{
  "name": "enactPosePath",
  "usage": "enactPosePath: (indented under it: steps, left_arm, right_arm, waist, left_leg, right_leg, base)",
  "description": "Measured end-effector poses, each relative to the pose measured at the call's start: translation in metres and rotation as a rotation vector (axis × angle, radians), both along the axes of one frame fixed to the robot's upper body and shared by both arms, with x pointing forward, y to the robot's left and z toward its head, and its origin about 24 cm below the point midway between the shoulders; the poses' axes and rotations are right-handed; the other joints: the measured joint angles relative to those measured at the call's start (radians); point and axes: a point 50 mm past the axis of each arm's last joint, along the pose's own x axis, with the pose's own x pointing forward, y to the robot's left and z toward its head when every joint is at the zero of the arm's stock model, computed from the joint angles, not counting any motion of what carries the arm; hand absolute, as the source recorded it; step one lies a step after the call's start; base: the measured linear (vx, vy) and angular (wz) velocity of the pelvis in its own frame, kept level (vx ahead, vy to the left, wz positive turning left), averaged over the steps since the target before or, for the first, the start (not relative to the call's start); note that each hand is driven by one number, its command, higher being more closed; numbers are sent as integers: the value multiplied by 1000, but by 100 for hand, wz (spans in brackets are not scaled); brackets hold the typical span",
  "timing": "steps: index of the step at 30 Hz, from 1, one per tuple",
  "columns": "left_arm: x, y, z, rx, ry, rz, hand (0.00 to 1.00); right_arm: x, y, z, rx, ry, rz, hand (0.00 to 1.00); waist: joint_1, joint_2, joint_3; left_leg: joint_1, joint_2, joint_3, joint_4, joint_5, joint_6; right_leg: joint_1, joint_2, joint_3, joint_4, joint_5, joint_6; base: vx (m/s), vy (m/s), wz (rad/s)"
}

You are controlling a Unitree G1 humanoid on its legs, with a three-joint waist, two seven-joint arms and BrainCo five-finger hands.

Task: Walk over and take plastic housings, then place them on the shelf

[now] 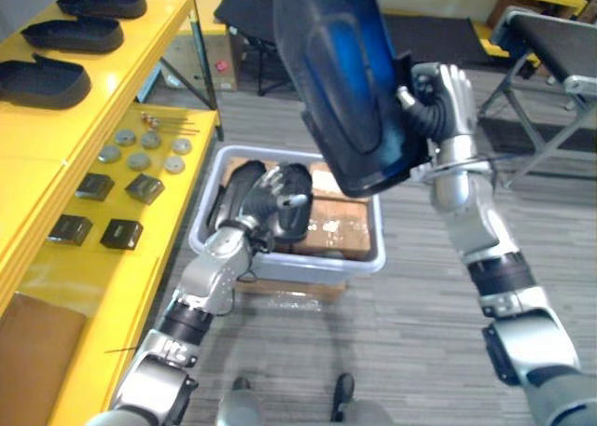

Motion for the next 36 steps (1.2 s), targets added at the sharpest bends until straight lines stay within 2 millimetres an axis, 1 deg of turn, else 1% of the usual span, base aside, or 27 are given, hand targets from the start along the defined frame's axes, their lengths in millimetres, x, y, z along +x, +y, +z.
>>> enactPosePath:
  steps: [1, 3, 4, 9, 14, 19, 21, 22, 24, 27, 33, 34, 36]
  left_arm:
    - [-1, -2, -6, -37, 31, -15, 0]
    - [-4, -7, -10, -90, 59, -61, 0]
    - [-5, -8, -10, -101, 62, -66, 0]
    - [-11, -17, -14, -273, 119, -122, 0]
    - [-13, -19, -14, -337, 130, -145, 0]
    - [-14, -22, -11, -338, 114, -159, 0]
    - [-15, -27, -9, -321, 97, -168, 0]
    - [-15, -28, -10, -308, 97, -166, 0]
    - [-18, -36, -12, -303, 104, -184, 0]
    - [-20, -43, -13, -284, 101, -192, 0]
    - [-22, -49, -15, -273, 106, -188, 0]
    - [-23, -51, -18, -245, 104, -190, 0]
    - [-24, -53, -19, -236, 110, -185, 0]
  right_arm:
    - [0, -1, -8, -1, 28, -4, 100]
    - [0, -4, -19, -12, 59, -20, 100]
    - [1, -4, -19, -15, 60, -23, 100]
    - [5, -9, -30, -32, 104, -55, 100]
    - [5, -8, -33, -28, 112, -47, 100]
    - [5, -1, -37, -35, 122, -19, 100]
    - [6, 5, -43, -14, 142, 1, 100]
    - [6, 7, -44, -5, 151, 6, 100]
    - [7, 12, -51, 7, 181, 24, 100]
    - [7, 25, -57, 15, 203, 59, 100]
    - [7, 39, -68, -3, 265, 104, 100]
    - [9, 41, -74, 5, 292, 98, 100]
    - [10, 41, -78, 4, 314, 87, 100]
  waist:
    - [2, 1, -17]
    - [0, 4, -45]
    - [0, 5, -46]
    - [-3, 5, -60]
    - [-1, 5, -62]
    - [-1, 4, -62]
    - [-1, 5, -66]
    - [-1, 6, -69]
    - [1, 6, -88]
    - [3, 11, -104]
    - [3, 11, -105]
    - [3, 12, -105]
    - [5, 12, -105]
  left_leg:
    - [9, -1, 1, -18, 9, 0]
    - [13, -3, 0, -38, 19, -2]
    - [15, -4, 1, -41, 20, -2]
    - [46, -9, 1, -83, 39, -3]
    - [56, -12, 0, -99, 46, -3]
    - [61, -14, -5, -100, 46, -2]
    - [62, -15, -13, -100, 48, -2]
    - [62, -15, -16, -100, 48, -2]
    - [60, -16, -20, -101, 48, -2]
    - [61, -16, -22, -101, 48, -2]
    - [67, -16, -23, -101, 50, -2]
    - [73, -16, -23, -102, 50, -2]
    - [74, -16, -23, -102, 50, -2]
  right_leg:
    - [1, 1, 0, -1, 0, 0]
    - [0, 1, -2, -9, 3, 0]
    - [0, 1, -2, -9, 3, 0]
    - [16, 2, -3, -14, 4, 1]
    - [19, 0, -3, -15, 5, 1]
    - [25, -1, -3, -16, 5, 2]
    - [31, -1, -9, -19, 5, 2]
    - [33, -1, -13, -21, 5, 2]
    - [36, 0, -19, -27, 6, 3]
    - [39, 0, -21, -28, 6, 3]
    - [46, 0, -21, -29, 7, 4]
    - [52, 0, -21, -30, 6, 4]
    - [52, -1, -21, -30, 6, 4]
  base:
    - [-12, -10, 3]
    - [0, 0, 0]
    - [5, 3, -4]
    - [0, 0, 0]
    - [2, 2, 1]
    - [0, 0, 0]
    - [-18, 4, 7]
    - [-11, 4, 11]
    - [2, 4, 6]
    - [0, 0, 0]
    - [0, 0, 0]
    - [0, 0, 0]
    - [0, 0, 0]
